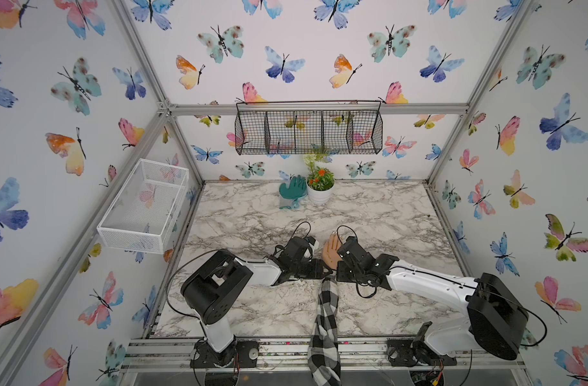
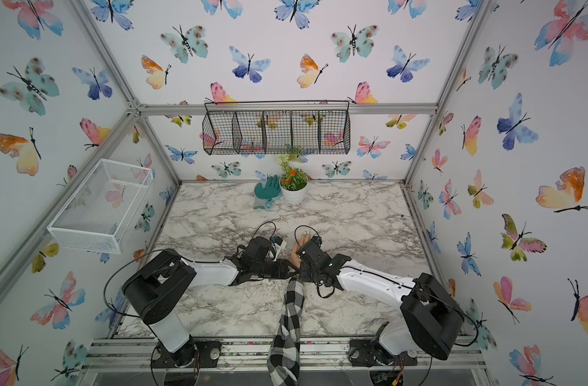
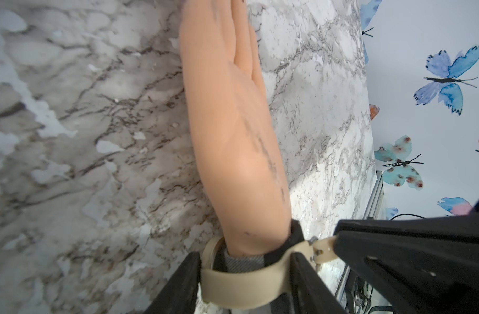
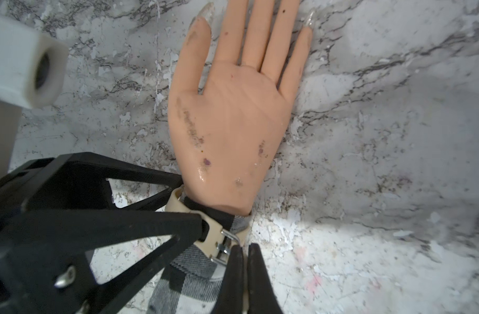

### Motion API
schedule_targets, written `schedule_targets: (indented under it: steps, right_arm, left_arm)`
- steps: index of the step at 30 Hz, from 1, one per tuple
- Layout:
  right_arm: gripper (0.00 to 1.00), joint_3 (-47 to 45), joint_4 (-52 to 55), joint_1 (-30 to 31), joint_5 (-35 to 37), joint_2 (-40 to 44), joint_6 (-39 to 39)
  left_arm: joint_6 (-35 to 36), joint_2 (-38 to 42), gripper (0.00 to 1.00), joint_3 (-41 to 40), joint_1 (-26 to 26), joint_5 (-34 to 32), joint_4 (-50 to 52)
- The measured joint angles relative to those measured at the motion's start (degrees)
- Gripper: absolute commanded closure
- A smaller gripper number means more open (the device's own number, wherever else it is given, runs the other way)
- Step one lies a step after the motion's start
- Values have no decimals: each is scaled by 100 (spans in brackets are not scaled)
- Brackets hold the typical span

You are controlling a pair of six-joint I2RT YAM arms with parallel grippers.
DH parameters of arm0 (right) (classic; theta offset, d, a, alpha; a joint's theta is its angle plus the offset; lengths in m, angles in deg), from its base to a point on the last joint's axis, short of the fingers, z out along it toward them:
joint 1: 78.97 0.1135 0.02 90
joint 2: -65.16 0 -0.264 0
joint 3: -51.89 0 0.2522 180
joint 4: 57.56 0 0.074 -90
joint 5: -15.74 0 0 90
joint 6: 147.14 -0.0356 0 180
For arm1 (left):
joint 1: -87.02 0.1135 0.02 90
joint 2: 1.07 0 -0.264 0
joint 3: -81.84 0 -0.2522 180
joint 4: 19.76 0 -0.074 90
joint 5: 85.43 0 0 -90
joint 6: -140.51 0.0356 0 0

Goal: Take off the watch
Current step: Untie the watch from the hand.

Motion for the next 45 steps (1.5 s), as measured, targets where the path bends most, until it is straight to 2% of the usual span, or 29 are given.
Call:
schedule_targets:
  steps: [9, 16, 23, 36, 45]
  right_arm:
    - [98, -739, -1067, -39, -289, -160, -275]
    - [98, -951, -1585, -83, -413, -354, -391]
    - [98, -1198, -1823, -103, -479, -74, -417]
    - [98, -1416, -2094, -103, -649, 538, -428]
    - [98, -1491, -2920, -96, -872, 439, -466]
  left_arm:
    - [28, -146, 50, 2, 11, 109, -133]
    - [42, -236, 50, -11, 33, 186, -284]
    - [42, -243, 46, -42, 37, 232, -363]
    - [42, -188, 46, -57, 48, 225, -341]
    - [44, -133, 44, -90, 50, 195, -328]
